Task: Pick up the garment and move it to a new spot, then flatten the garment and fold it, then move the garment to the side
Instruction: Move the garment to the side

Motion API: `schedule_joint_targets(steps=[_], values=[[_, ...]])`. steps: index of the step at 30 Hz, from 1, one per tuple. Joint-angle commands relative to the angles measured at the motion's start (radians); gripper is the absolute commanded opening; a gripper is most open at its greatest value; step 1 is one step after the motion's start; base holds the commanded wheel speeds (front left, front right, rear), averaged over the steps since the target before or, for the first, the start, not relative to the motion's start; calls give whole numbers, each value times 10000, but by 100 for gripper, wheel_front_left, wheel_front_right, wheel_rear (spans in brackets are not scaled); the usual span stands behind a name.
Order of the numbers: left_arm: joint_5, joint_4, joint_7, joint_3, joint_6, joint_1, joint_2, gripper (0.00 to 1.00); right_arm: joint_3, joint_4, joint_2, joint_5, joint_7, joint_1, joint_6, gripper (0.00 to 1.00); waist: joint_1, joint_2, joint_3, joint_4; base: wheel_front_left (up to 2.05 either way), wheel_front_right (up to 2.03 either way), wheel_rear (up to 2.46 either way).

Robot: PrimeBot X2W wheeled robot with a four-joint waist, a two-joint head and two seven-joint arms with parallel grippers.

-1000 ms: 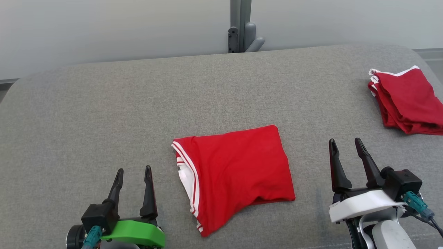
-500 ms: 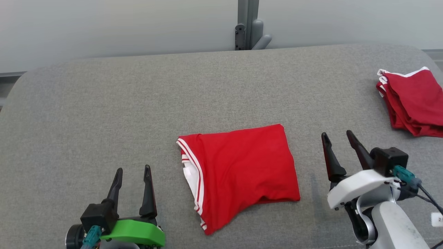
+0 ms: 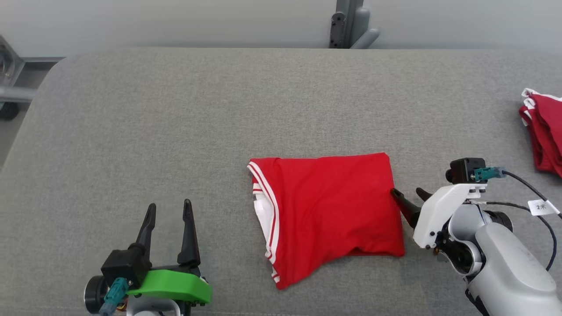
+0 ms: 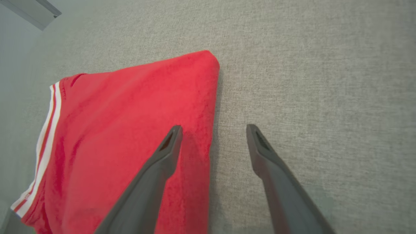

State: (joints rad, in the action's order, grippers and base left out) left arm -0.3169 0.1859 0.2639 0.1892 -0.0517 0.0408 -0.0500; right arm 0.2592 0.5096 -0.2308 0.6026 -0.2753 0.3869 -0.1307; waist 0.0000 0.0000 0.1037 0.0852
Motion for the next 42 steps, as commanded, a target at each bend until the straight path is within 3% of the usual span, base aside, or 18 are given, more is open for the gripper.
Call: schedule_joint_targets(steps=[1, 13, 14, 15, 16, 17, 18, 25, 32, 42], values=[[-61, -26, 2, -11, -41, 190, -20, 100, 121, 171, -138, 393, -251, 206, 2, 100, 0, 0, 302, 374, 0, 0, 0], [-183, -48, 2, -5, -110, 320, -18, 100, 872, 833, -627, 2093, -951, 596, 2, 100, 0, 0, 614, 927, 0, 0, 0], [-187, -50, 0, -13, -112, 331, -18, 100, 971, 848, -642, 2177, -920, 634, 2, 84, 0, 0, 626, 934, 0, 0, 0], [-181, -56, 2, -24, -118, 338, -18, 100, 1050, 857, -663, 2214, -836, 675, 2, 44, 0, 0, 637, 933, 0, 0, 0], [-176, -64, 2, -43, -128, 341, -18, 100, 1133, 879, -693, 2271, -785, 719, 2, 35, 0, 0, 644, 923, 0, 0, 0], [-169, -75, 2, -55, -128, 347, -18, 100, 1215, 868, -726, 2270, -661, 794, 2, 11, 0, 0, 656, 899, 0, 0, 0], [-163, -83, 0, -68, -136, 352, -18, 100, 1277, 870, -760, 2300, -560, 880, 2, 0, 0, 0, 659, 864, 0, 0, 0], [-49, -140, 1, -148, -74, 315, -18, 100, 1637, 777, -1250, 2445, -15, 1303, 8, 0, 0, 0, 589, 251, 0, 0, 0], [114, -288, 0, -191, -17, 326, -21, 100, 1616, 668, -2161, 2296, 79, 1665, 6, 0, 0, 0, 622, -1297, 0, 0, 0], [512, -295, -2, -247, 177, 730, -33, 100, 1286, 273, -2626, 2079, 63, 2181, 7, 0, 0, 0, 1212, -3551, 0, 0, 0]])
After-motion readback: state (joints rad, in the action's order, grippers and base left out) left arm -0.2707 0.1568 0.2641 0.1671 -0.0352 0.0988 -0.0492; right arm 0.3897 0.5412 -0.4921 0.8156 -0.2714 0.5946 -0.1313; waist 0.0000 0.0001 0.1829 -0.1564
